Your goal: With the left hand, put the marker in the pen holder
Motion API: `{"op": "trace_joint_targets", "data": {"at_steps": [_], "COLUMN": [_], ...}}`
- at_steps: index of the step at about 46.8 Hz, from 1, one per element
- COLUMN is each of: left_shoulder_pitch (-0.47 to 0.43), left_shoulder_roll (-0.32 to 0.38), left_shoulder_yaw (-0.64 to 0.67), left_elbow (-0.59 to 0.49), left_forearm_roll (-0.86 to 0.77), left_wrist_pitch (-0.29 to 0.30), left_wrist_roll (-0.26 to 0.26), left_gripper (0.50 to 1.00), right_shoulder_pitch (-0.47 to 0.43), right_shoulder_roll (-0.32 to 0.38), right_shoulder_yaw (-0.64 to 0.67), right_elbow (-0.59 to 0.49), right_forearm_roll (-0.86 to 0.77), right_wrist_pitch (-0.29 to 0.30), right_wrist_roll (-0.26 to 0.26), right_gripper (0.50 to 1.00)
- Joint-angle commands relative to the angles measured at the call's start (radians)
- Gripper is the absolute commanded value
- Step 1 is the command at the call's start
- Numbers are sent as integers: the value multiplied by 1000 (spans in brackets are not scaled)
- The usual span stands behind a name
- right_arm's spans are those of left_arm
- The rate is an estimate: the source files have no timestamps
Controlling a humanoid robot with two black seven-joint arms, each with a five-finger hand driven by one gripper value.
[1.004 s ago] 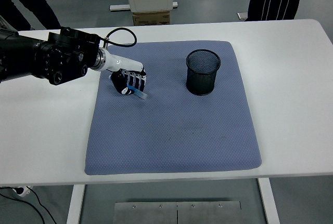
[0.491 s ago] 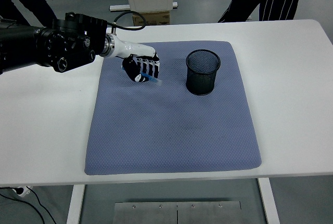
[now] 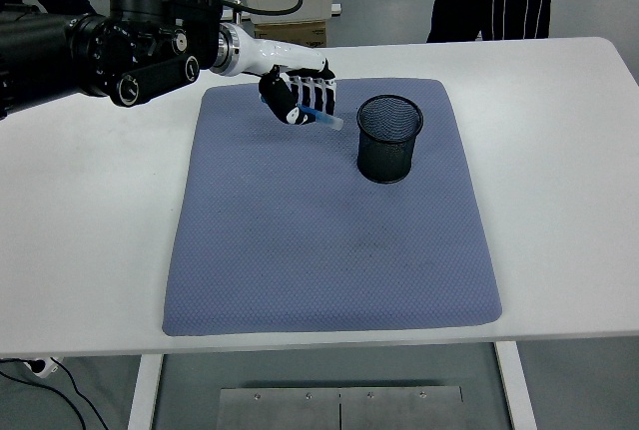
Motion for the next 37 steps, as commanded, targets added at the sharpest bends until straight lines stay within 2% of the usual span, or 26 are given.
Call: {"op": "trace_joint_targets", "data": {"at_steps": [1,37], "left_shoulder_pitch": [-1,31], "left_shoulder_roll": [-4,-73], "left_shoulder_yaw": [-29,-233], "left_elbow": [0,8], "left_forearm_roll": [-5,-153], "left_wrist_pitch": [0,11], "left_wrist_roll": [0,4], "left_gripper": [500,500], "right_shoulder_pitch": [0,0], "right_shoulder_roll": [0,0], "right_shoulder_yaw": [0,0], "right_elbow": [0,0], "right_forearm_roll": [0,-1], "right_wrist_pitch": [0,0], "right_wrist_roll": [1,1], "right_gripper": [1000,1000]}}
